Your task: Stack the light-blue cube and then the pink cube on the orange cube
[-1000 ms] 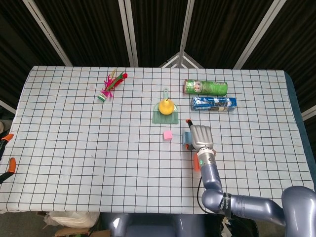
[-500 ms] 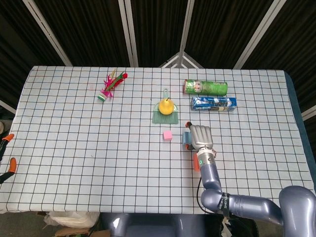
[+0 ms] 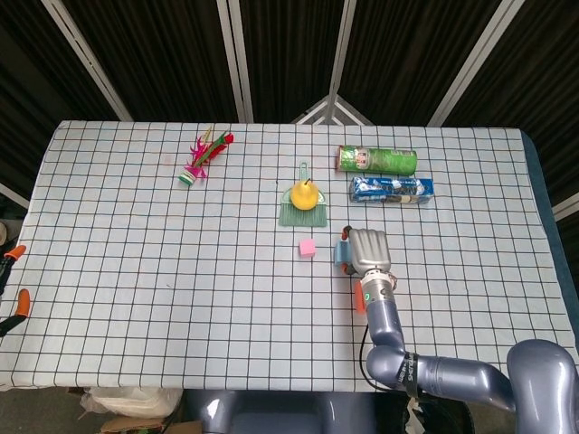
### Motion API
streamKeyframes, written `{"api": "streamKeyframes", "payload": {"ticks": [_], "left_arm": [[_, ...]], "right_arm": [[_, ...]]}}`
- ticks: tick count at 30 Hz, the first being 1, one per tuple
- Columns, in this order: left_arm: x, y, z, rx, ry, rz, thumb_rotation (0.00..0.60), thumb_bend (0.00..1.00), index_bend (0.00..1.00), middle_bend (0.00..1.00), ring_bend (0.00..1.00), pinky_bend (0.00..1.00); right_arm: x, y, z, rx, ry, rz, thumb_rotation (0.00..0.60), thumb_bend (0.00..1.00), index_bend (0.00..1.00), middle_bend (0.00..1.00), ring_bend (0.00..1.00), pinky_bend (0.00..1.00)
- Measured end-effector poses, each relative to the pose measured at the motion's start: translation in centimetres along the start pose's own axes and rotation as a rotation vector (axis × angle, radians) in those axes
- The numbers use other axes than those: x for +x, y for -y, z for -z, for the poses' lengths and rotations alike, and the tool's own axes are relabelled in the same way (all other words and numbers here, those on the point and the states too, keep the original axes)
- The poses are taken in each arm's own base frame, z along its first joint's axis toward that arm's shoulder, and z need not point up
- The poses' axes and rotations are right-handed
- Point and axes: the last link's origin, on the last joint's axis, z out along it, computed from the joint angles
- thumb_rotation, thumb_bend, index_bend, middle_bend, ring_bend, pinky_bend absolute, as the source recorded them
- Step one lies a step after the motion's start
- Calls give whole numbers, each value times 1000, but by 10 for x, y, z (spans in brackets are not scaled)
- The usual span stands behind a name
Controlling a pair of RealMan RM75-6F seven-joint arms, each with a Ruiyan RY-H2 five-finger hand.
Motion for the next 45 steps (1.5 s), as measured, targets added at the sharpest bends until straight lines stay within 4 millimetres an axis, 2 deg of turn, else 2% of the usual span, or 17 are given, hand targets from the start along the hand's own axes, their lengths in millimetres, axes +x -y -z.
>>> {"api": "streamKeyframes", "payload": {"ticks": [10, 18, 23, 27, 36, 41, 45], "left_arm": [[0, 0, 1, -2, 0, 1, 600, 600, 109, 46, 0, 0], [1, 0, 1, -1, -2, 5, 600, 600, 109, 46, 0, 0], [2, 1, 1, -1, -3, 10, 600, 600, 109, 46, 0, 0], [3, 1, 2, -4, -4, 16, 600, 600, 109, 46, 0, 0], [6, 4, 3, -3, -5, 32, 600, 600, 109, 46, 0, 0], [7, 6, 3, -3, -2, 38, 600, 600, 109, 46, 0, 0], [8, 6, 5, -2, -7, 45, 600, 600, 109, 46, 0, 0]], "right_arm": [[1, 0, 1, 2, 1, 10, 600, 286, 482, 1000, 1000, 972], [2, 3, 3, 10, 2, 10, 600, 302, 496, 1000, 1000, 973], [10, 7, 7, 21, -20, 3, 600, 349, 496, 1000, 1000, 972], [22, 11, 13, 30, -41, 0, 600, 356, 495, 1000, 1000, 972], [62, 14, 28, 22, -85, 21, 600, 361, 496, 1000, 1000, 972], [84, 6, 43, 11, -90, 48, 600, 362, 496, 1000, 1000, 973], [97, -8, 56, -5, -101, 88, 600, 362, 496, 1000, 1000, 972]]}}
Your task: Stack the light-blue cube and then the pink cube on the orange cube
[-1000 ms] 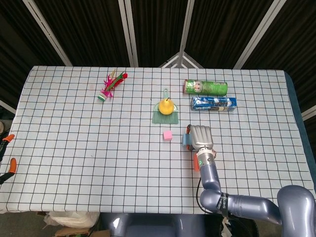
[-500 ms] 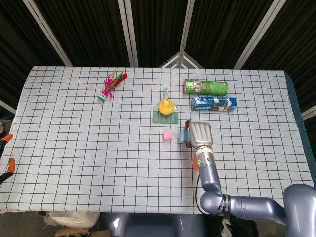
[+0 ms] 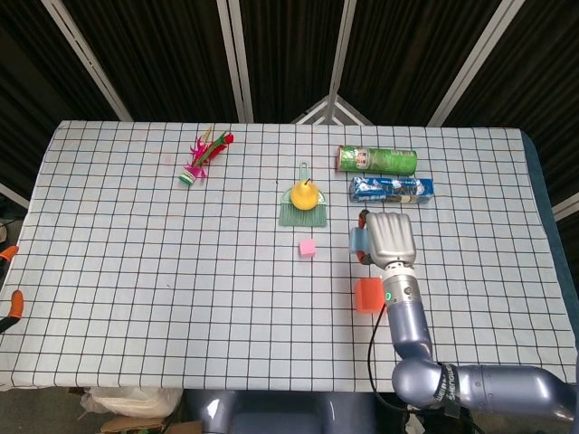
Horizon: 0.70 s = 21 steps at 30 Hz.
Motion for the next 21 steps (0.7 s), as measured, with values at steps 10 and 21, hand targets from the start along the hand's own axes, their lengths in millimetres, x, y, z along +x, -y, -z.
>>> {"api": "streamKeyframes", "payload": {"ticks": [10, 21], "left_arm": [[0, -1, 1, -1, -4, 0, 600, 600, 109, 46, 0, 0], [0, 0, 0, -2, 4, 3, 600, 600, 109, 46, 0, 0]], "right_arm": [[5, -47, 34, -28, 46, -51, 600, 362, 495, 1000, 1000, 972], [7, -60, 54, -22, 81, -86, 600, 362, 495, 1000, 1000, 972]]}}
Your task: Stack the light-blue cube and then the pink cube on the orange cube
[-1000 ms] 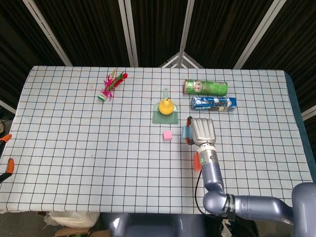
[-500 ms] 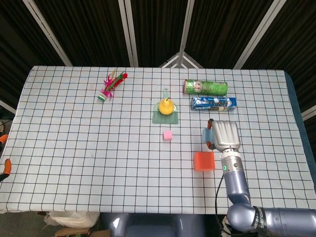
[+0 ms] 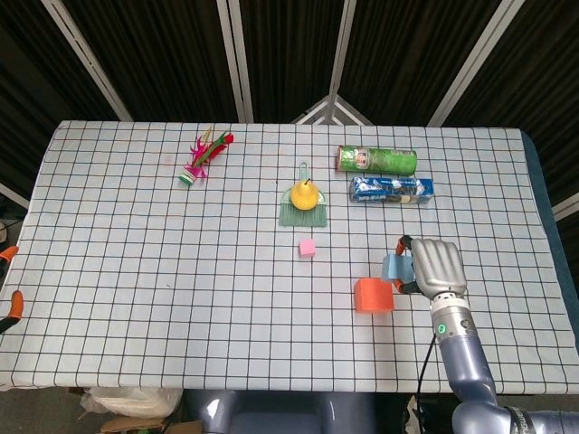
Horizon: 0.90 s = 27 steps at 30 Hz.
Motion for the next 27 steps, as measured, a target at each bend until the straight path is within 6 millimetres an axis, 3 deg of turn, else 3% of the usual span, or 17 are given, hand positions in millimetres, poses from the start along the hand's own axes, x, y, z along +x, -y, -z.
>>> {"api": "streamKeyframes", "payload": {"ticks": [17, 27], "left_arm": [[-3, -2, -1, 2, 8, -15, 600, 600, 109, 46, 0, 0], [-4, -2, -2, 6, 9, -22, 600, 600, 110, 45, 0, 0]], "right_arm": [[-21, 3, 20, 137, 29, 39, 600, 366, 496, 1000, 1000, 972], [-32, 2, 12, 174, 52, 52, 600, 371, 496, 1000, 1000, 972]]}}
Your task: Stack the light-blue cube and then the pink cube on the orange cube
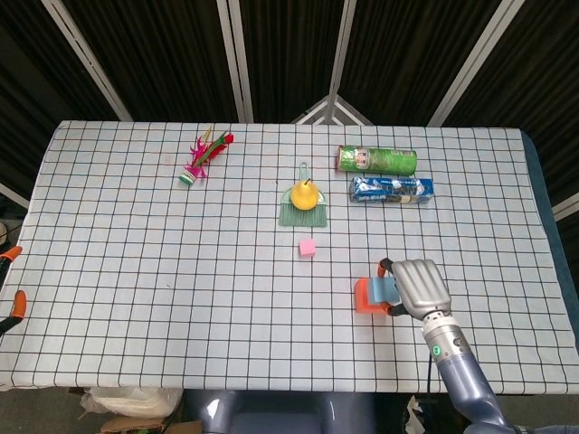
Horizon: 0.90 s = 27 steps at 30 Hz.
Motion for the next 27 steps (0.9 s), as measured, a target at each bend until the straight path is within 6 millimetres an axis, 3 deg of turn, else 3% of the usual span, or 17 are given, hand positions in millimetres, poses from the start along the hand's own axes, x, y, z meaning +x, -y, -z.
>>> {"api": "streamKeyframes", "payload": {"ticks": [17, 27], "left_arm": [[-3, -1, -3, 12, 8, -12, 600, 600, 109, 45, 0, 0], [-3, 0, -3, 14, 11, -11, 600, 600, 109, 44, 0, 0]], "right_arm": [[-8, -3, -18, -9, 30, -6, 600, 376, 501, 1000, 1000, 972], [-11, 3, -18, -4, 39, 7, 600, 377, 501, 1000, 1000, 972]]}}
